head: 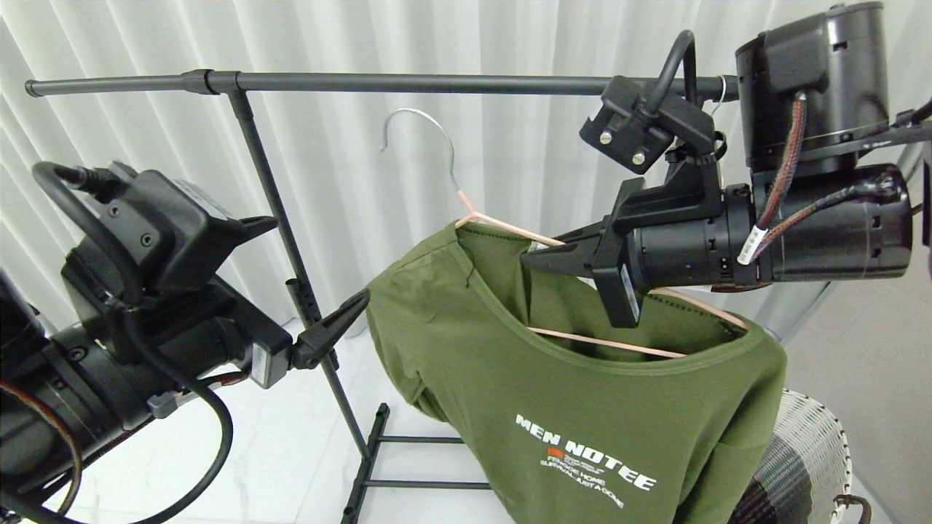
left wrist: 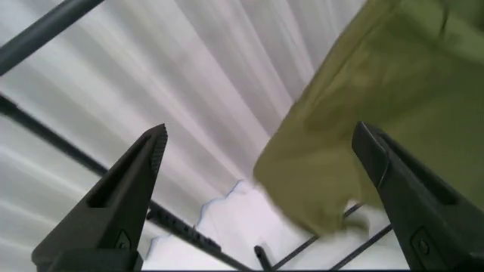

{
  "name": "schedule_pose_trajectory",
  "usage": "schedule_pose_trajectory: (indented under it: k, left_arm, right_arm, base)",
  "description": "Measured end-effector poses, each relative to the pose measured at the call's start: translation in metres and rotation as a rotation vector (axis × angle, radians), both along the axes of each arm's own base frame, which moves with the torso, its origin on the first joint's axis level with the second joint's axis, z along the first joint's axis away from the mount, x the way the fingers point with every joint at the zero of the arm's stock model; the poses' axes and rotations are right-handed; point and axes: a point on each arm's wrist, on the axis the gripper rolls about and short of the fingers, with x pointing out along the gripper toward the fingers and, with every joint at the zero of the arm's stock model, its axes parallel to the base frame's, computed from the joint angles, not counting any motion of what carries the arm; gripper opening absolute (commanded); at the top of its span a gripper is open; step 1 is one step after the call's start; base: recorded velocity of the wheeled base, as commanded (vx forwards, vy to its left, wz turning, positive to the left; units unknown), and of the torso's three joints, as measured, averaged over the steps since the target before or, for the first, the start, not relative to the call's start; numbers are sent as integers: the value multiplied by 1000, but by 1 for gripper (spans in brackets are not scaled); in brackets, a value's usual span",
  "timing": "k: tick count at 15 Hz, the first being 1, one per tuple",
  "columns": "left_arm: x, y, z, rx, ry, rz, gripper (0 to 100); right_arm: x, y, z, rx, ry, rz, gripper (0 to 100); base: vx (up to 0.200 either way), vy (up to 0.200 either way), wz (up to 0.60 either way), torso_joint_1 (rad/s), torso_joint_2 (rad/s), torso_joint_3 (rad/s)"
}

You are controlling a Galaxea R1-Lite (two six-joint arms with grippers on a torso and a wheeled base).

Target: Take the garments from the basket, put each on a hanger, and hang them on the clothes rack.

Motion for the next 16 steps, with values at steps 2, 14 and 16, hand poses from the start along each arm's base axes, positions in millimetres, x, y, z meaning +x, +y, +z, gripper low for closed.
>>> schedule_pose_trajectory:
  k: [2,14,16]
  left_arm:
    - [-2,10,-9,-20,38,43,100]
    - [61,55,-52,-42,271,143,100]
    - [64,56,-55,-44,286,131,0]
  right_arm:
    - [0,-4,3,8,-6,-9,0]
    - [-23,-14,26,114,-55,103,0]
    - [-28,-12,27,118,-57,122,0]
  base:
    - [0,0,0,0,0,0]
    - [0,0,0,0,0,0]
    - [0,0,0,0,0,0]
